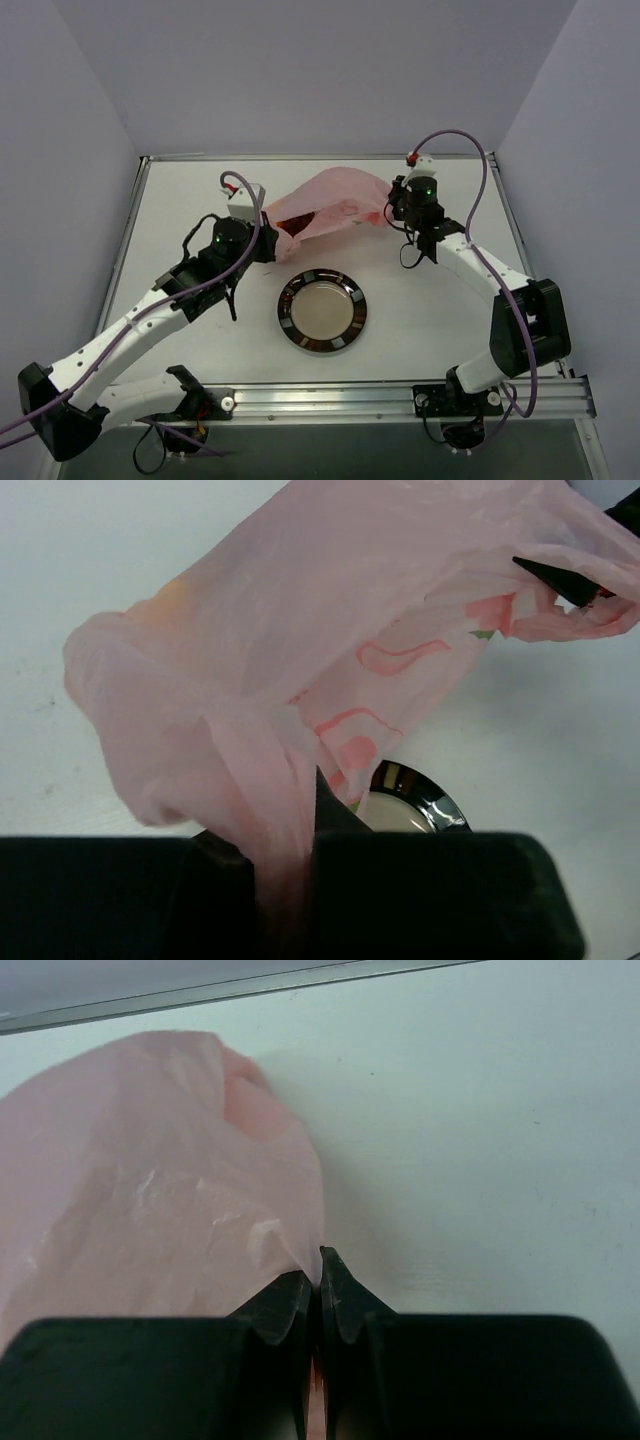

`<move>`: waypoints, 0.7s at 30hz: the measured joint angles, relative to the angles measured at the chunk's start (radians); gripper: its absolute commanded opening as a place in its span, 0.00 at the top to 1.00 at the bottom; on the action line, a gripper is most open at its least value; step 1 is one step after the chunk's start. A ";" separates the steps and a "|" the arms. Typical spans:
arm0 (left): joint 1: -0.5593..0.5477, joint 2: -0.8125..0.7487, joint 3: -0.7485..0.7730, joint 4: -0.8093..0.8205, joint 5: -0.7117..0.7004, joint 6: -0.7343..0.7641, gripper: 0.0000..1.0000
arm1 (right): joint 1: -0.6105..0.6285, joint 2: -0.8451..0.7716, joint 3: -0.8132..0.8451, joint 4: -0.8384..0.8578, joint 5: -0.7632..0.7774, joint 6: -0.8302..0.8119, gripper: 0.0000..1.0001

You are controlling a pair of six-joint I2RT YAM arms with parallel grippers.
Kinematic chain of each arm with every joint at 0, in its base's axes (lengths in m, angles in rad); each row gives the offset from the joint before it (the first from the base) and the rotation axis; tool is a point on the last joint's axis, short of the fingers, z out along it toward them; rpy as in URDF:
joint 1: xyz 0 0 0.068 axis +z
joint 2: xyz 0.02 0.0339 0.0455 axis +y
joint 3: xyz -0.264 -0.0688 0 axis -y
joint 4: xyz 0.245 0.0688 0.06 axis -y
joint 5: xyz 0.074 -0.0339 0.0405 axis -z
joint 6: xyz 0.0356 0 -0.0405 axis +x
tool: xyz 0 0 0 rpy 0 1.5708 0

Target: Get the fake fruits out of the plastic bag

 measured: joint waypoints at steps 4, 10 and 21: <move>-0.061 -0.084 -0.133 0.045 -0.045 -0.058 0.98 | -0.024 0.006 -0.001 -0.012 -0.026 0.008 1.00; -0.088 -0.013 -0.279 0.096 -0.114 -0.103 0.98 | -0.079 0.122 0.021 -0.015 -0.047 0.025 1.00; -0.088 -0.082 -0.310 0.095 -0.239 -0.138 0.98 | -0.082 0.005 0.069 -0.143 0.039 0.045 0.15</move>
